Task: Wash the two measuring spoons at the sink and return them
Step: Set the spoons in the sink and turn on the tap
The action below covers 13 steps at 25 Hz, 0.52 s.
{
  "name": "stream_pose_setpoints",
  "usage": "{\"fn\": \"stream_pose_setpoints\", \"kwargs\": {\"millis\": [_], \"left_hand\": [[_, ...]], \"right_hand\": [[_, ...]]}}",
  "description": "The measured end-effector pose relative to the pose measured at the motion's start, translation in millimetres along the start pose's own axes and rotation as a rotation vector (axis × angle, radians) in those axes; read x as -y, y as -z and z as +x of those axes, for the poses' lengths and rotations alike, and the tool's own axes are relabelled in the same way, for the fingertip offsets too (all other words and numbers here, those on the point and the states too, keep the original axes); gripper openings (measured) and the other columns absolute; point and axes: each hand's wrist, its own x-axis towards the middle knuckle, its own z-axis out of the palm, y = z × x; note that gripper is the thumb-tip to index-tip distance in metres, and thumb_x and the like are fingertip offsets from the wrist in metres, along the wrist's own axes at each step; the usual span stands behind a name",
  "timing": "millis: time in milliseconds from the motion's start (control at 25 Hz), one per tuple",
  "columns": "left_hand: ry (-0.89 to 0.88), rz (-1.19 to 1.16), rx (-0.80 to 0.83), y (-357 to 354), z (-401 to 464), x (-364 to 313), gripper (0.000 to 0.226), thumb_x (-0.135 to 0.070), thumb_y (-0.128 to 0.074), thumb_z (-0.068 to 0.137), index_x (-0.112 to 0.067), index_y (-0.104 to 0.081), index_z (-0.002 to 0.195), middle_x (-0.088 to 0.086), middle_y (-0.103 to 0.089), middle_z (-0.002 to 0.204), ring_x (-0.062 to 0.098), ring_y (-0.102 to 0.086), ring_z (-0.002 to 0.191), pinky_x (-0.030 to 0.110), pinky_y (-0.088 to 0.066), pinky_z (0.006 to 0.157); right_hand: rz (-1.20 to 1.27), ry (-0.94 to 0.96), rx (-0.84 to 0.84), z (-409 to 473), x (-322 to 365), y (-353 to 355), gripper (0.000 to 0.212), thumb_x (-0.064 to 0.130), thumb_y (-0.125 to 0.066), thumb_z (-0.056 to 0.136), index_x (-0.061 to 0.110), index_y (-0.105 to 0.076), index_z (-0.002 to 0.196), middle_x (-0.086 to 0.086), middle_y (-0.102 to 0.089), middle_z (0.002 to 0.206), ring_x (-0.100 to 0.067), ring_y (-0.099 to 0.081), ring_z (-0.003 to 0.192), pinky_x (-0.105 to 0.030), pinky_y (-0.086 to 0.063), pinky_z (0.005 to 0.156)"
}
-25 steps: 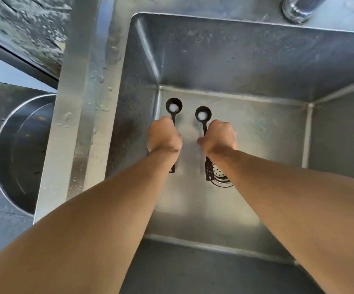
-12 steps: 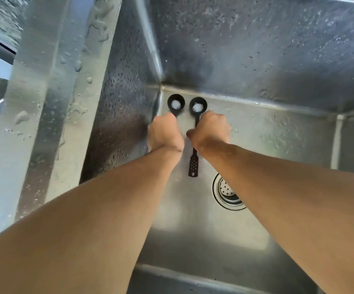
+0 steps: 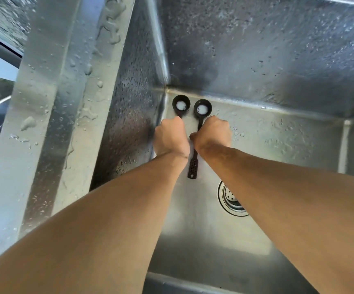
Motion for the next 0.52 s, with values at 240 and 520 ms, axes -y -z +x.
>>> {"fn": "stream_pose_setpoints", "kwargs": {"millis": [240, 520], "left_hand": [[0.006, -0.034, 0.004, 2.1, 1.4, 0.4, 0.041, -0.001, -0.064, 0.088, -0.013, -0.035, 0.062, 0.016, -0.067, 0.092, 0.036, -0.067, 0.088, 0.032, -0.042, 0.056], [0.010, -0.014, 0.017, 2.6, -1.2, -0.9, 0.010, -0.001, -0.061, 0.092, -0.008, -0.063, 0.084, 0.017, -0.070, 0.097, 0.036, -0.069, 0.092, 0.033, -0.043, 0.058]], "right_hand": [[-0.008, -0.008, -0.002, -3.7, 3.5, -2.2, 0.027, 0.020, -0.075, 0.083, 0.005, -0.063, 0.102, -0.010, -0.058, 0.087, -0.030, -0.066, 0.090, -0.030, -0.048, 0.064], [-0.025, 0.030, -0.012, -7.9, -3.4, -1.3, 0.022, 0.022, -0.073, 0.084, 0.009, -0.056, 0.084, -0.008, -0.061, 0.082, -0.024, -0.060, 0.074, -0.028, -0.047, 0.058]]}}
